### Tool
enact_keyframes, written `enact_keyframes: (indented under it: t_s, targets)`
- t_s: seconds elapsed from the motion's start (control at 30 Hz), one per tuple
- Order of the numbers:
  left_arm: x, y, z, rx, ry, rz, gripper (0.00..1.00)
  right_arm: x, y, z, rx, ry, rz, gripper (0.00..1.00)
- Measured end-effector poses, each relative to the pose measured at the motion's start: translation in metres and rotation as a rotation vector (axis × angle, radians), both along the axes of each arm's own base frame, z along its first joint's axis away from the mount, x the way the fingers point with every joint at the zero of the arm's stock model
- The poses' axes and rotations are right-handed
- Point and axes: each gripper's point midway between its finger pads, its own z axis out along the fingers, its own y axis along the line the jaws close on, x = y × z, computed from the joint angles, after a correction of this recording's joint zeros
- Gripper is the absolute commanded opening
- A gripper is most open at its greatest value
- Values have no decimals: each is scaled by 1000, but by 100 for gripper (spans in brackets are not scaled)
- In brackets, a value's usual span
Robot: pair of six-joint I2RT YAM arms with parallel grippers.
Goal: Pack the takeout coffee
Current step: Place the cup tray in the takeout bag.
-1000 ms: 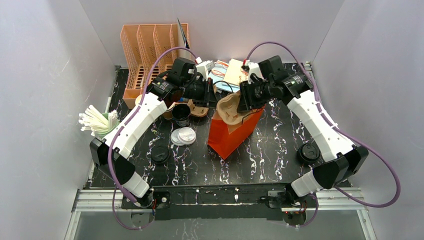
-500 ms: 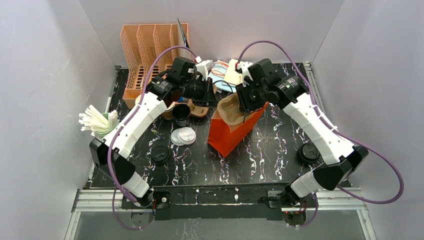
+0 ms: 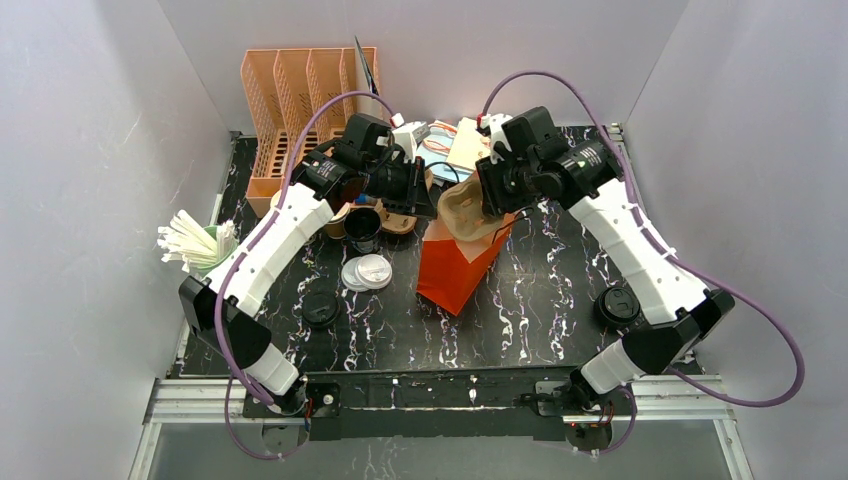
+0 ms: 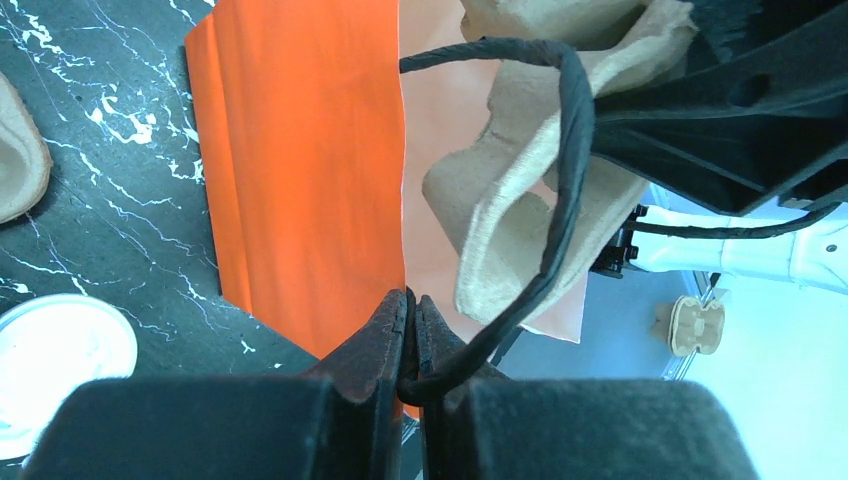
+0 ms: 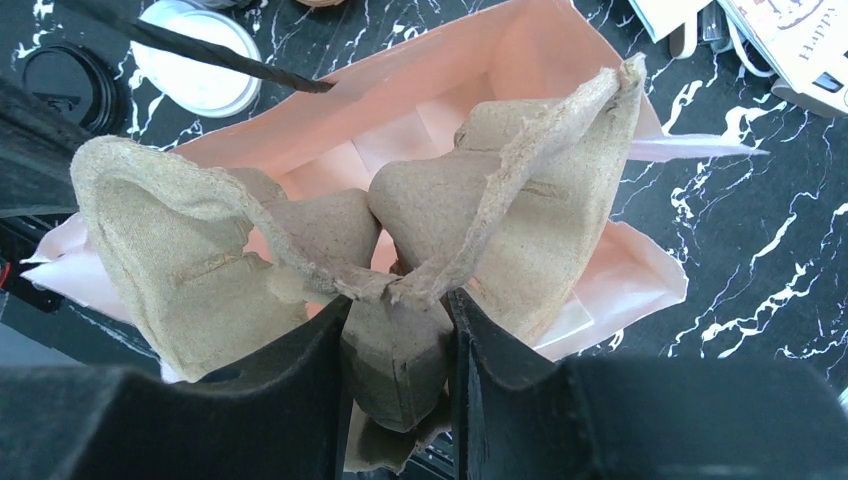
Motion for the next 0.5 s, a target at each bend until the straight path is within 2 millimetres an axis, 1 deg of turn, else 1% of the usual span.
enact_keyframes:
  t_s: [0.2, 0.3, 0.43, 0.5]
  targets:
    - [2, -1, 0, 3, -5, -4, 1, 2, -6, -19, -53, 32, -17, 7]
    - [2, -1, 1, 3, -9, -6, 1, 1, -5, -27, -83, 42, -17, 7]
    - [2, -1, 0, 8, -11, -9, 0, -2, 2, -34, -135, 33, 1, 9]
    - [3, 0, -1, 11, -12, -7, 0, -7, 6, -38, -165, 22, 20, 11]
